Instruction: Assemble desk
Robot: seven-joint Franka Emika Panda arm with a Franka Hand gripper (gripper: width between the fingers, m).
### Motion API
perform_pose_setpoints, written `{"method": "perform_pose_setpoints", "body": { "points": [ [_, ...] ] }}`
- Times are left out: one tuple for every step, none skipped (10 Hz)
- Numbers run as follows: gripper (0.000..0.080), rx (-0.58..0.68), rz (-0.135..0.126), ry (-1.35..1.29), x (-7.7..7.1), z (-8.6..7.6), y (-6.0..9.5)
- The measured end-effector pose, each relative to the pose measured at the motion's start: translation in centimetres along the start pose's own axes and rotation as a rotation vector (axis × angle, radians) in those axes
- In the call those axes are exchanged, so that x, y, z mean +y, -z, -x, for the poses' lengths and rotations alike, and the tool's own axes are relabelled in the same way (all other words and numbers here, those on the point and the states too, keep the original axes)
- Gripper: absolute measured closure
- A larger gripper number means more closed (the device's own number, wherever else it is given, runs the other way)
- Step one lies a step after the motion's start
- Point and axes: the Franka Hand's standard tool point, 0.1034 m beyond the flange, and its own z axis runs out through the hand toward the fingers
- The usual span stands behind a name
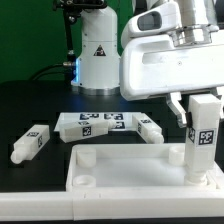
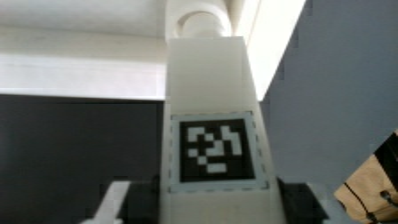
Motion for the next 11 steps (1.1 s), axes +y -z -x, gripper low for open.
{"method": "perform_pose_setpoints", "body": {
  "points": [
    [0.0514, -0.002, 0.0, 0.001, -0.1, 0.2, 0.0],
    [0.0514, -0.003, 0.0, 0.002, -0.1, 0.3, 0.0],
    [0.0514, -0.004, 0.002, 0.003, 0.0, 0.6, 0.0],
    [0.0514, 0.003, 0.004, 0.003, 0.0, 0.7, -0.1],
    [0.0514, 0.003, 0.005, 0.003, 0.0, 1.0, -0.5],
    [0.0514, 0.021, 0.009, 0.001, 0.0, 1.0, -0.9],
    [0.0514, 0.04, 0.012, 0.002, 0.0, 0.9, -1.1],
    [0.0514, 0.053, 0.015, 0.003, 0.0, 0.9, -1.1],
    [0.0514, 0.059, 0.017, 0.004, 0.0, 0.8, -1.1],
    [0.0514, 0.059, 0.018, 0.004, 0.1, 0.8, -1.1],
    [0.0514, 0.059, 0.018, 0.004, 0.1, 0.8, -1.1]
  ]
}}
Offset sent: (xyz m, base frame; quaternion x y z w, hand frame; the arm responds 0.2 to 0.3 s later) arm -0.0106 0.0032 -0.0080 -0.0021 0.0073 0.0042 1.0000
